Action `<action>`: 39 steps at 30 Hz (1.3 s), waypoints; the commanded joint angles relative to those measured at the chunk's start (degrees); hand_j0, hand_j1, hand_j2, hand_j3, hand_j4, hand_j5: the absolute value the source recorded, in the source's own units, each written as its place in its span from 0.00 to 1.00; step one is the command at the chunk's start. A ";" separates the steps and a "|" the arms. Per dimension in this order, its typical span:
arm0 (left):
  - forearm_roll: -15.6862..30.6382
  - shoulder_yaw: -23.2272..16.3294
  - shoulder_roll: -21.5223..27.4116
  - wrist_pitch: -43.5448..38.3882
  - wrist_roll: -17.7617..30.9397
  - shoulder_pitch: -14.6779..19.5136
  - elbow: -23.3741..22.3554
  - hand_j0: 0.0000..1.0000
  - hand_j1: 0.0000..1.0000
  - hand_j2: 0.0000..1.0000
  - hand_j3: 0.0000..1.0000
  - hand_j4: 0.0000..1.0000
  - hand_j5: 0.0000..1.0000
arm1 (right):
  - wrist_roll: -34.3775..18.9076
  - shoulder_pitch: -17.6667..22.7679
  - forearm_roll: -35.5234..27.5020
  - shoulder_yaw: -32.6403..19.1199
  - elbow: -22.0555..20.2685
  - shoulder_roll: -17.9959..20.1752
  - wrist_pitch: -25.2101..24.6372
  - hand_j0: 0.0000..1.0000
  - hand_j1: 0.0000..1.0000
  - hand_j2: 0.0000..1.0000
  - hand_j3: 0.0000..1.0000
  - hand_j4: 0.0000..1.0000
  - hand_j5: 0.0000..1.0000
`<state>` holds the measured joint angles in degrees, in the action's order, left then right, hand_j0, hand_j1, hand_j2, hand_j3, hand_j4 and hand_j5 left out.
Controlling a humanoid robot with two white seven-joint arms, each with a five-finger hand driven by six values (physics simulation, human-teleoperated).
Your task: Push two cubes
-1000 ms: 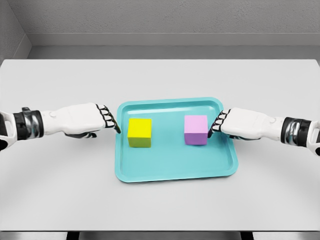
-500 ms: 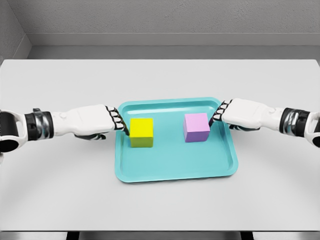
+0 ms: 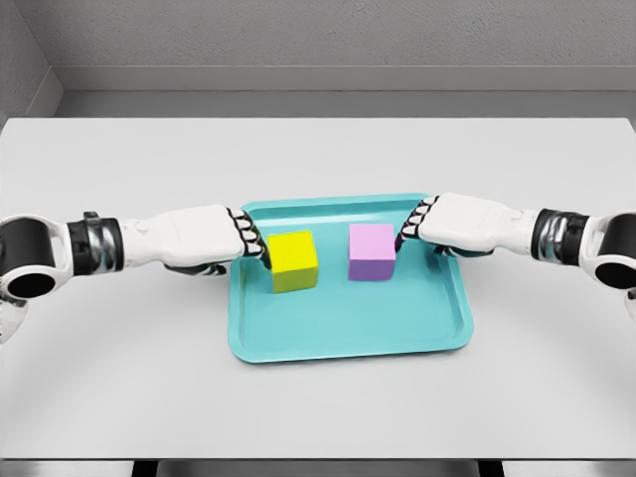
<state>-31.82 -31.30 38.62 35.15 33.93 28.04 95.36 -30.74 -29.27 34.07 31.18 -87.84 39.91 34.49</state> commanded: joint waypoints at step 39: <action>-1.49 0.80 0.93 -0.15 0.44 1.05 -1.23 0.54 0.54 0.54 0.54 0.54 0.54 | -0.19 -3.34 2.67 2.74 3.46 -4.75 0.51 0.69 0.69 0.69 0.69 0.69 0.69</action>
<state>-33.71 -30.66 38.91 35.15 34.38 28.92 94.12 -30.93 -32.61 36.96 33.82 -84.31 35.48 35.08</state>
